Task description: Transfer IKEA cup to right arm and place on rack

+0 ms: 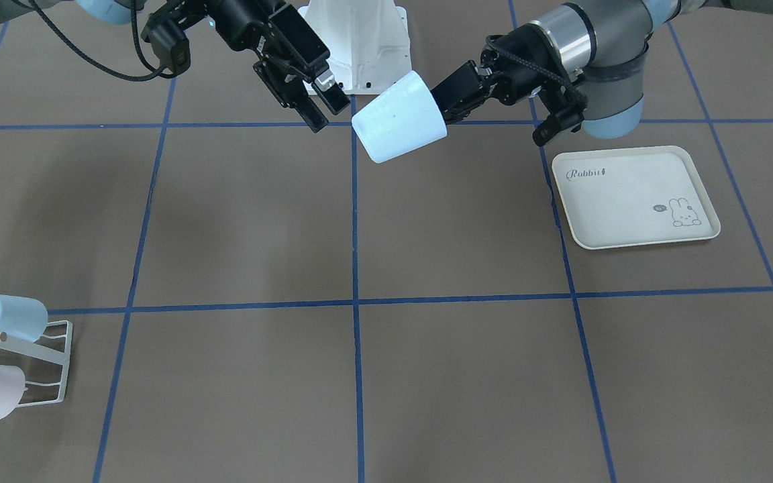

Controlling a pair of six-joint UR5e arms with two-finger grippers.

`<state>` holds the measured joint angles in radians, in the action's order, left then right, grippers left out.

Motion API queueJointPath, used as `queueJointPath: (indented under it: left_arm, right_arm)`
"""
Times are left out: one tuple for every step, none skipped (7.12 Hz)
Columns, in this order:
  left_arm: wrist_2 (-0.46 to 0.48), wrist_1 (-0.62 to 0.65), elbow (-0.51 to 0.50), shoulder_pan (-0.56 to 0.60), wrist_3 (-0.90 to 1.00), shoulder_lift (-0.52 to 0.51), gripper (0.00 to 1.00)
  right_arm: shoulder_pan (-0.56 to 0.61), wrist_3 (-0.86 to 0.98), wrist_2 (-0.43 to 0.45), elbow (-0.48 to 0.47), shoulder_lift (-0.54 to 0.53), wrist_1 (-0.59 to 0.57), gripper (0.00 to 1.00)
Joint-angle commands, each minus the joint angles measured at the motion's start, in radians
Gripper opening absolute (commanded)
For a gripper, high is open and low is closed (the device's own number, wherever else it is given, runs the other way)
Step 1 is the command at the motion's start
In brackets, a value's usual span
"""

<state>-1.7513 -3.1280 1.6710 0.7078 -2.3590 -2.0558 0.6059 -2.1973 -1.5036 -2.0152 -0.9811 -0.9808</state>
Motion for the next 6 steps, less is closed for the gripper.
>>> queueJointPath:
  left_arm:
    - [0.021,-0.215,-0.089,-0.007,-0.091,-0.006,0.0]
    - [0.021,-0.221,-0.088,-0.014,-0.1,-0.009,0.0]
    - [0.021,-0.222,-0.089,-0.042,-0.105,-0.018,0.0]
    - [0.021,-0.219,-0.091,-0.047,-0.106,-0.033,0.0]
    - [0.021,-0.221,-0.088,-0.056,-0.106,-0.037,0.0]
    - [0.021,-0.221,-0.086,-0.056,-0.106,-0.041,0.0]
  right_arm:
    - [0.002,-0.038,0.0,0.001,0.006,0.021,1.0]
    - [0.0,-0.038,-0.001,0.001,0.007,0.021,1.0]
    - [-0.001,-0.038,-0.001,0.001,0.007,0.021,1.0]
    - [-0.001,-0.041,-0.001,0.001,0.015,0.021,1.0]
    - [-0.003,-0.041,-0.004,0.001,0.015,0.021,1.0]
    - [-0.003,-0.041,-0.006,0.001,0.015,0.021,1.0]
